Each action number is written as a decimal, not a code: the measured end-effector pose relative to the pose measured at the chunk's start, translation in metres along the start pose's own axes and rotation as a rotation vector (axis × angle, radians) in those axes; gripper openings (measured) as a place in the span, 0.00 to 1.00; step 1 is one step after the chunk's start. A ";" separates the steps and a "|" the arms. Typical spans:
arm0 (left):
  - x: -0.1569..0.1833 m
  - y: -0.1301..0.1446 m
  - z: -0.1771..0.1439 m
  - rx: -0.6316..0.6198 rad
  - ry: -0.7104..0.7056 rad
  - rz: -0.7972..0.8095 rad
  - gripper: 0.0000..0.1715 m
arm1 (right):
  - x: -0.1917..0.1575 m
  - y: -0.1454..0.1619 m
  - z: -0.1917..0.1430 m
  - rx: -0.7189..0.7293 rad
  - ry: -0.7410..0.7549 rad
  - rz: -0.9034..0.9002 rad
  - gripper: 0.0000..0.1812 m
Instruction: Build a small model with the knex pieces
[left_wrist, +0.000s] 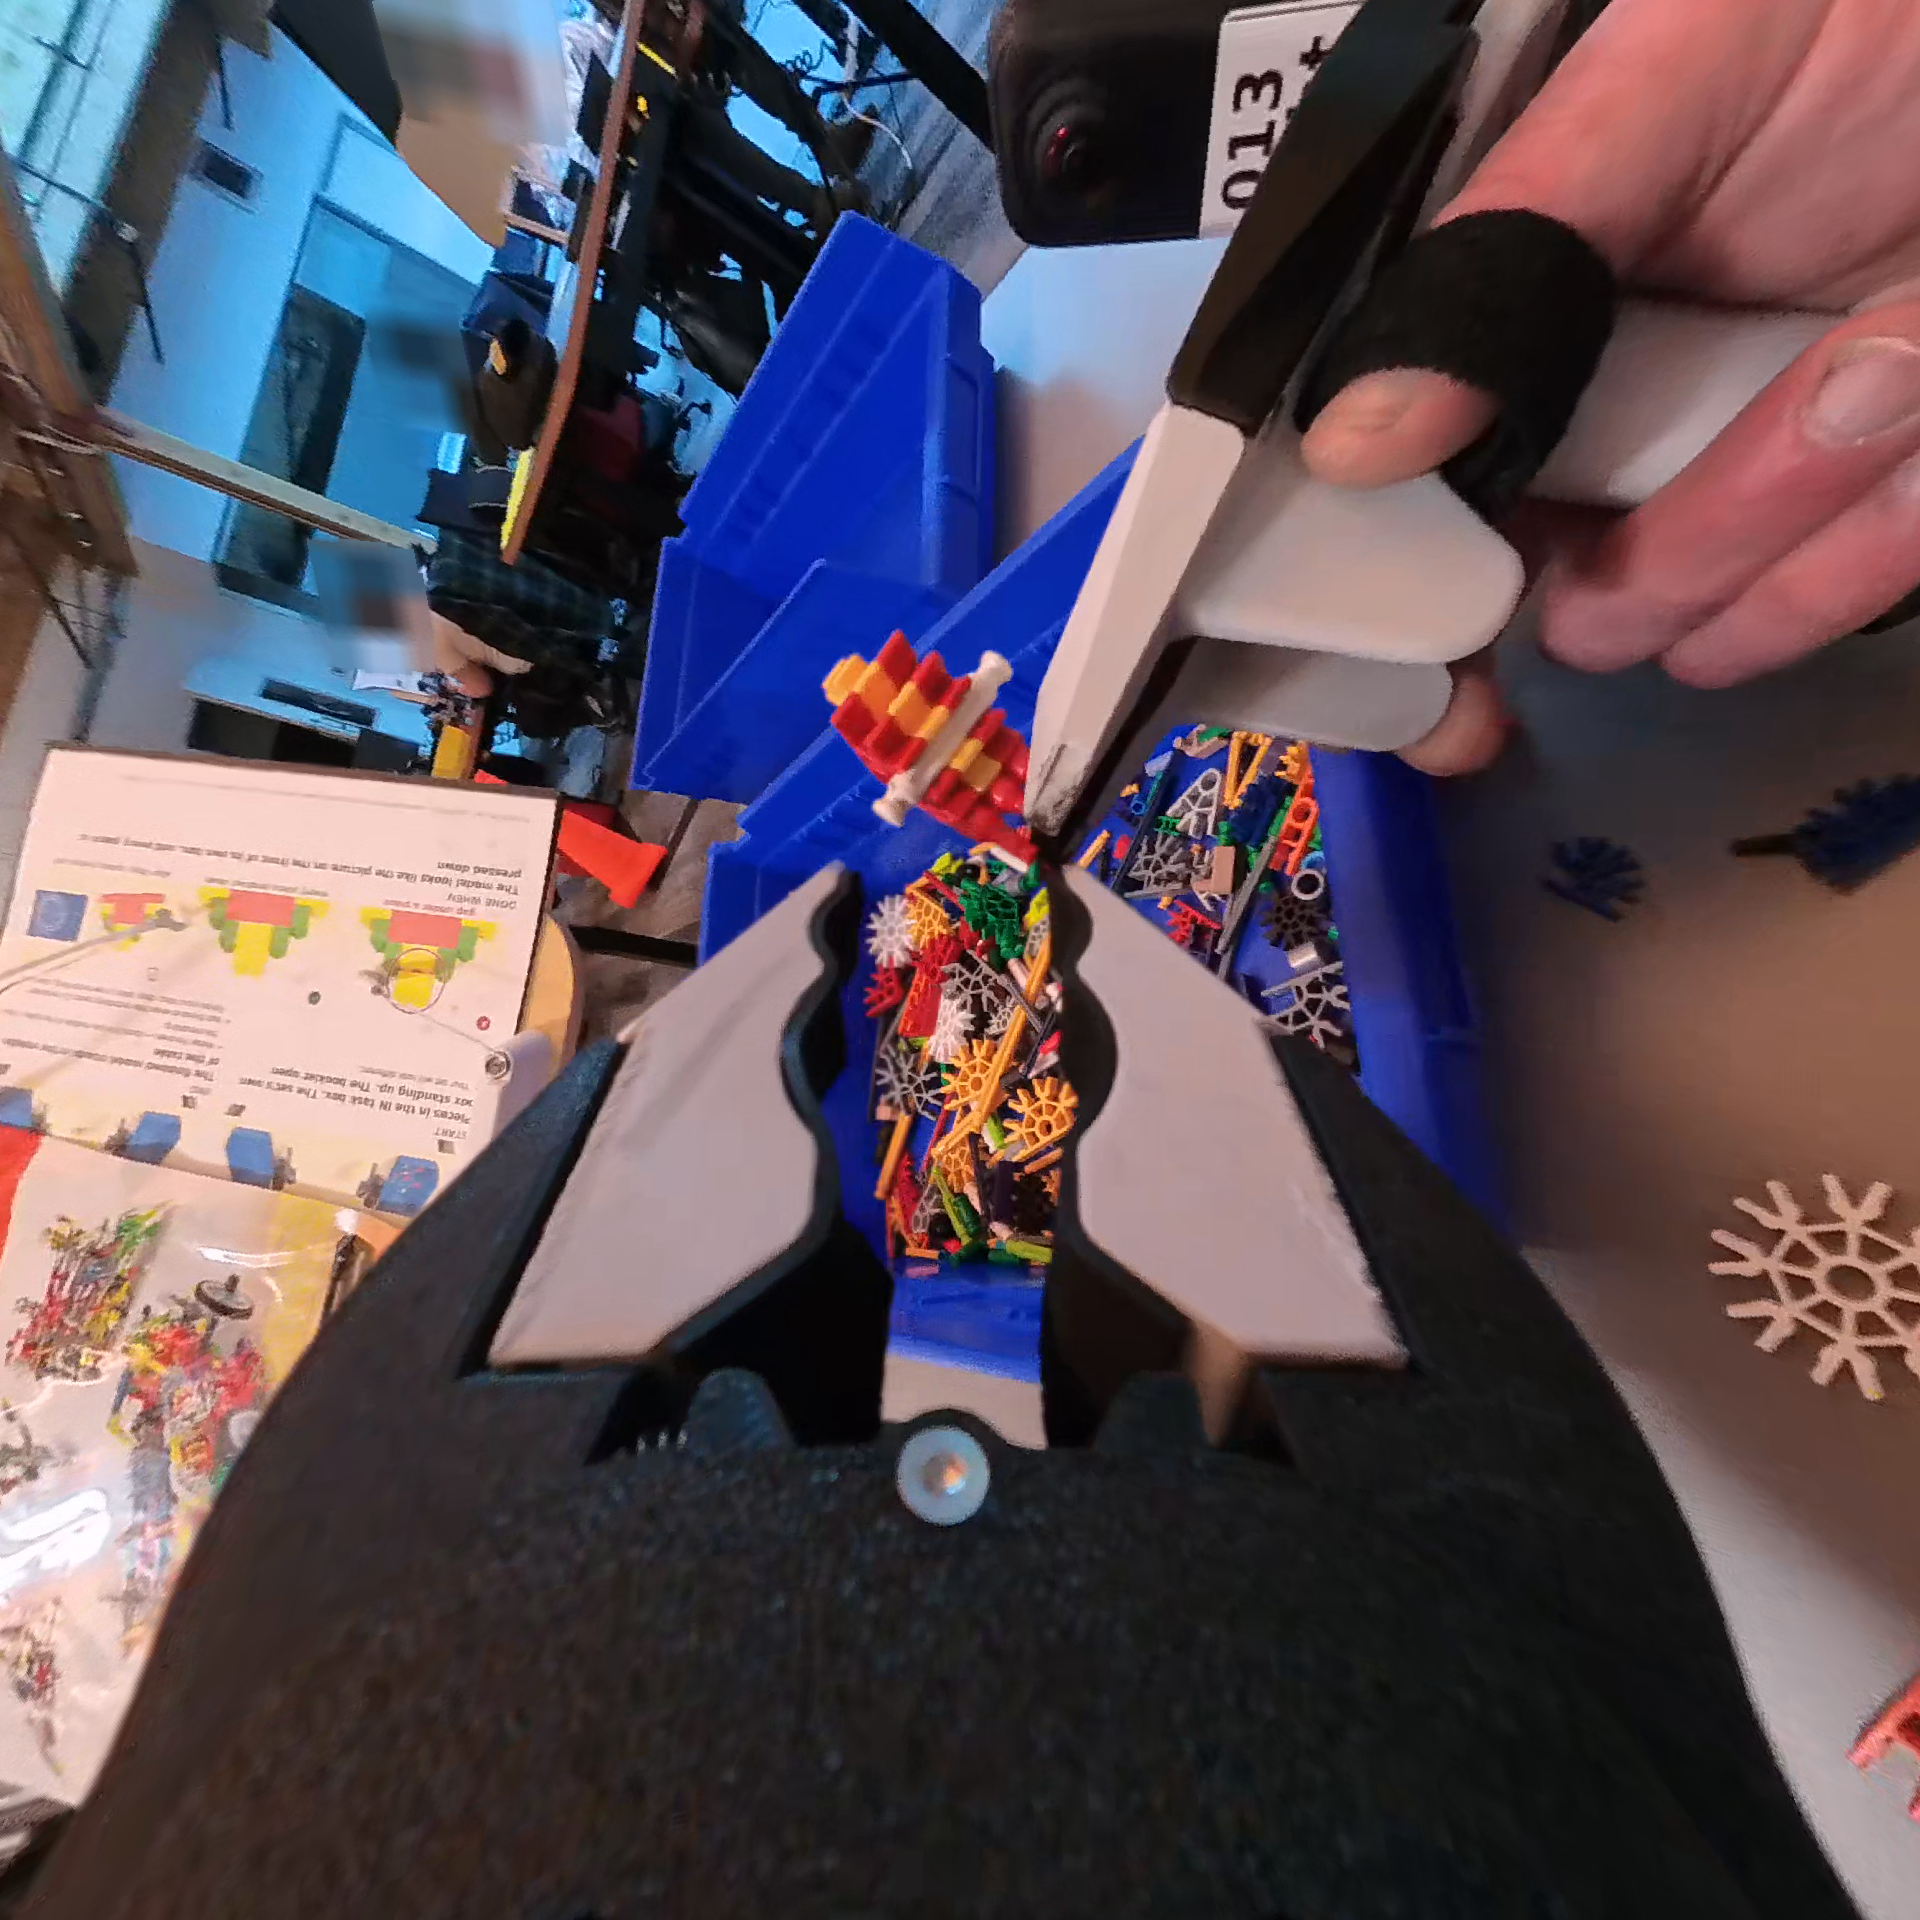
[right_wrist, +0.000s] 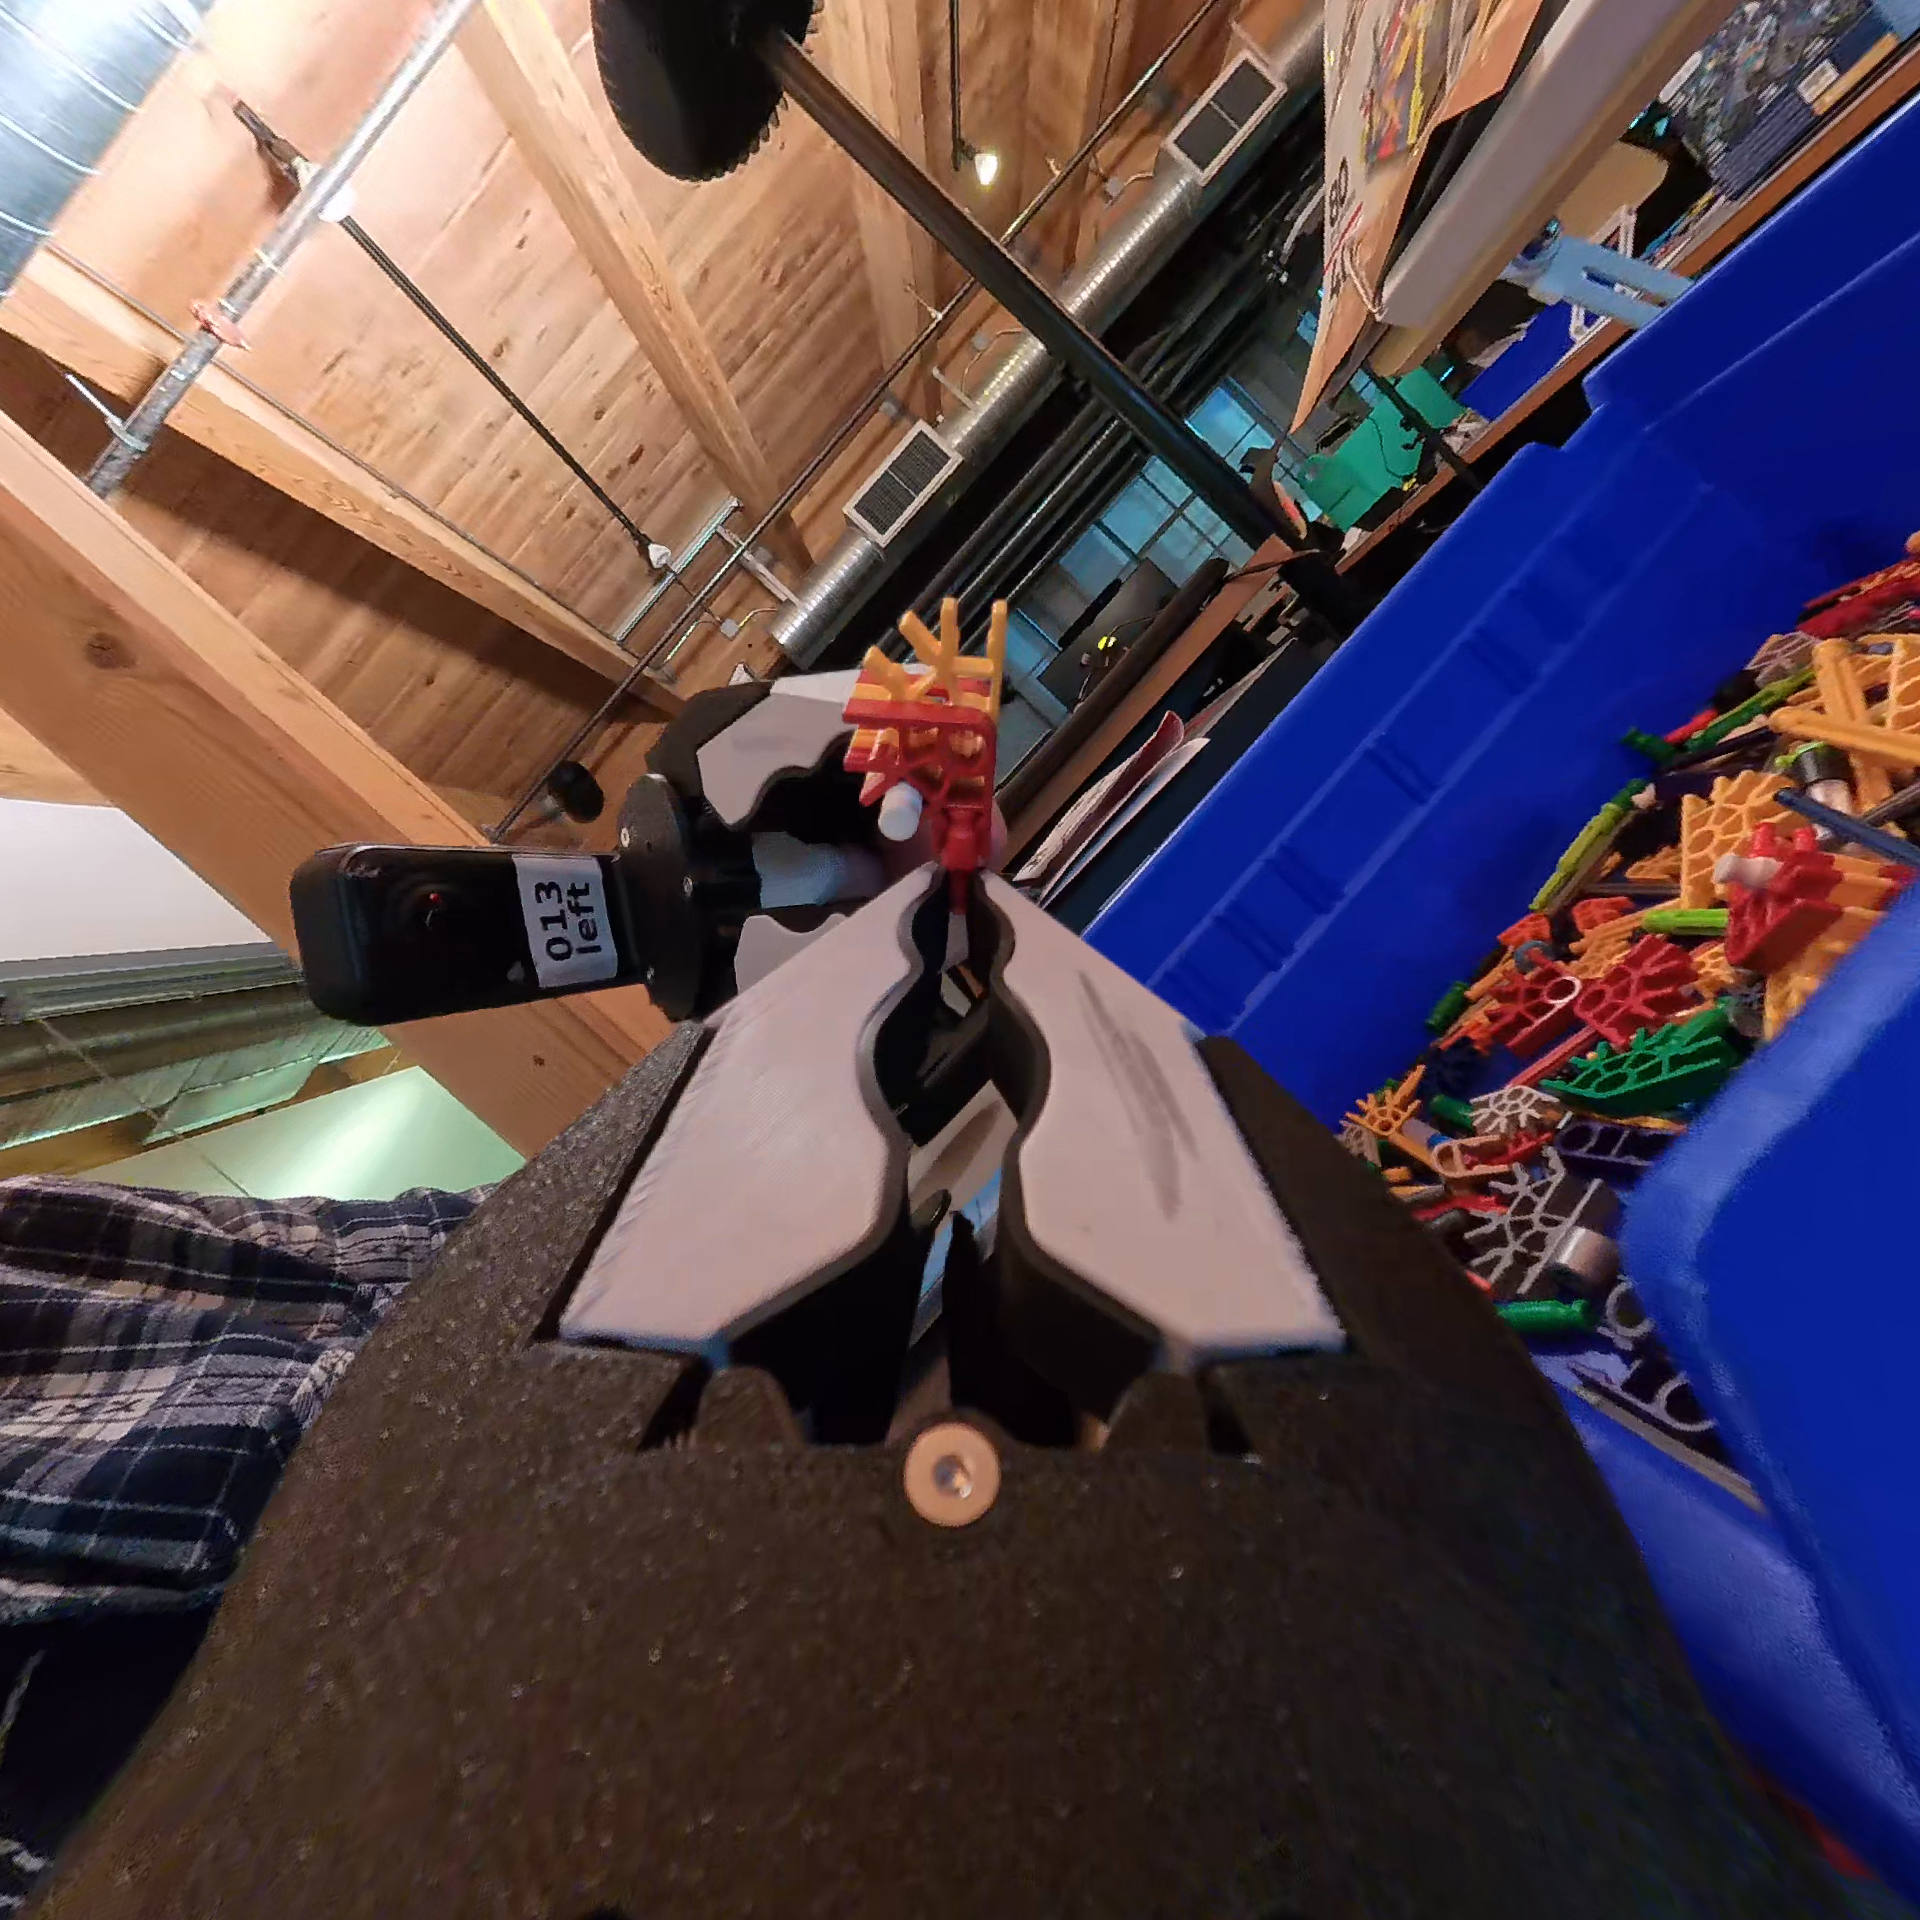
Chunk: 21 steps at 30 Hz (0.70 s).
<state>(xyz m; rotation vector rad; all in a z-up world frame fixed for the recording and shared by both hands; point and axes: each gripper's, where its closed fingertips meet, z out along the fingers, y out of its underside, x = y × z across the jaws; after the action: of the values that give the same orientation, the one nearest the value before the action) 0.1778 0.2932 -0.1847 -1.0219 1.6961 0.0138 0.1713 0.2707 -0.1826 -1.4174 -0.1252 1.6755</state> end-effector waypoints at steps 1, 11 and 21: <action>0.000 -0.001 -0.001 0.007 0.006 0.010 0.23 | -0.001 0.001 0.001 -0.008 -0.007 0.004 0.00; 0.022 -0.006 -0.001 -0.034 0.151 0.260 0.36 | -0.002 0.035 0.013 -0.202 0.000 -0.050 0.00; 0.020 -0.004 0.001 -0.045 0.211 0.123 0.34 | -0.002 0.032 0.012 -0.204 0.044 -0.151 0.01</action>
<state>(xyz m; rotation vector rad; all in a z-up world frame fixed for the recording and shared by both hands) 0.1809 0.2789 -0.1995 -0.9780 1.9566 0.0242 0.1429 0.2558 -0.1958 -1.5542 -0.3777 1.5400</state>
